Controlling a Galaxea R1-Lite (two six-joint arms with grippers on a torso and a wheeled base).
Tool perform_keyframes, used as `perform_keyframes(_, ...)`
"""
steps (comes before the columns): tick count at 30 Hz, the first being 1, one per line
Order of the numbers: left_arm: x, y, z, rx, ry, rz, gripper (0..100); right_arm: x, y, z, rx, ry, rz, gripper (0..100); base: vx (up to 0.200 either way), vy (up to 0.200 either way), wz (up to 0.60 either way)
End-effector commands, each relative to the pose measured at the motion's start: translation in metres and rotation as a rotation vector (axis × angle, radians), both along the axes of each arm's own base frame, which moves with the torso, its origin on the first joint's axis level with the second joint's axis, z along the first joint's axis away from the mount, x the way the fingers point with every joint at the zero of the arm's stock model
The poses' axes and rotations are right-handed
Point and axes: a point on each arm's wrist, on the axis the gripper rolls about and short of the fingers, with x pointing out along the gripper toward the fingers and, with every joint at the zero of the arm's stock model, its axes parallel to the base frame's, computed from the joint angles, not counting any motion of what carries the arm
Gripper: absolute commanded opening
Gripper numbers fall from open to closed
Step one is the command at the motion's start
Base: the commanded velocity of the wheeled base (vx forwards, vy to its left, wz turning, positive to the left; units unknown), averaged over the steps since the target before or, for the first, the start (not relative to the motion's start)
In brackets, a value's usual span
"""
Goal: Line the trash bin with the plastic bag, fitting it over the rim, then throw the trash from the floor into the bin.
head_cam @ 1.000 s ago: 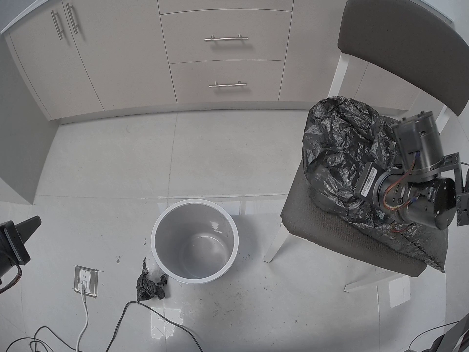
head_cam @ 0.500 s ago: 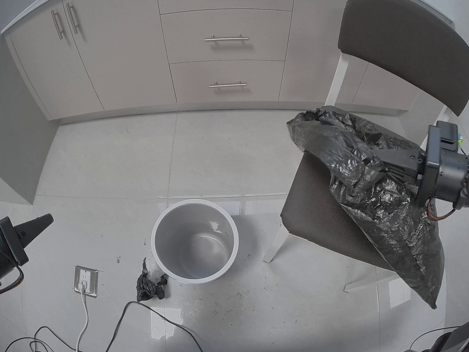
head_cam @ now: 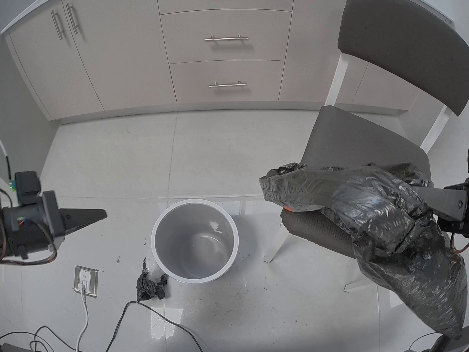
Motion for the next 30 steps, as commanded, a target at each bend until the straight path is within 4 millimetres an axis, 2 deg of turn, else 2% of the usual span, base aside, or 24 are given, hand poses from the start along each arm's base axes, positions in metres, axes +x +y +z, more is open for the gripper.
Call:
perform_keyframes(1,0.071,-0.019,-0.017,-0.091,0.210,-0.062,0,-0.004,0.008,0.001,-0.018,-0.058,0.073,0,0.000,0.000,0.00)
perform_keyframes(6,0.099,-0.040,-0.022,-0.176,0.338,-0.187,0,-0.004,0.010,0.011,-0.003,-0.085,0.086,0,0.000,0.000,0.00)
perform_keyframes(10,0.104,-0.047,-0.021,-0.177,0.352,-0.210,0,-0.004,0.011,0.017,0.005,-0.099,0.090,0,0.000,0.000,0.00)
perform_keyframes(11,0.109,-0.058,-0.013,-0.178,0.356,-0.254,0,-0.007,0.013,0.030,0.015,-0.111,0.116,0,0.000,0.000,0.00)
perform_keyframes(14,0.108,-0.062,-0.004,-0.194,0.346,-0.296,0,-0.009,0.015,0.039,-0.001,-0.084,0.127,0,0.000,0.000,0.00)
perform_keyframes(20,0.103,-0.063,-0.001,-0.225,0.354,-0.377,0,-0.009,0.022,0.039,-0.065,-0.081,0.162,0,0.000,0.000,0.00)
perform_keyframes(25,0.102,-0.070,-0.008,-0.217,0.389,-0.399,0,-0.011,0.031,0.054,-0.084,-0.107,0.218,0,0.000,0.000,0.00)
perform_keyframes(26,0.102,-0.076,-0.012,-0.210,0.413,-0.414,0,-0.008,0.035,0.062,-0.103,-0.116,0.230,0,0.000,0.000,0.00)
perform_keyframes(30,0.107,-0.088,-0.022,-0.198,0.449,-0.440,0,-0.008,0.040,0.072,-0.137,-0.142,0.251,0,0.000,0.000,0.00)
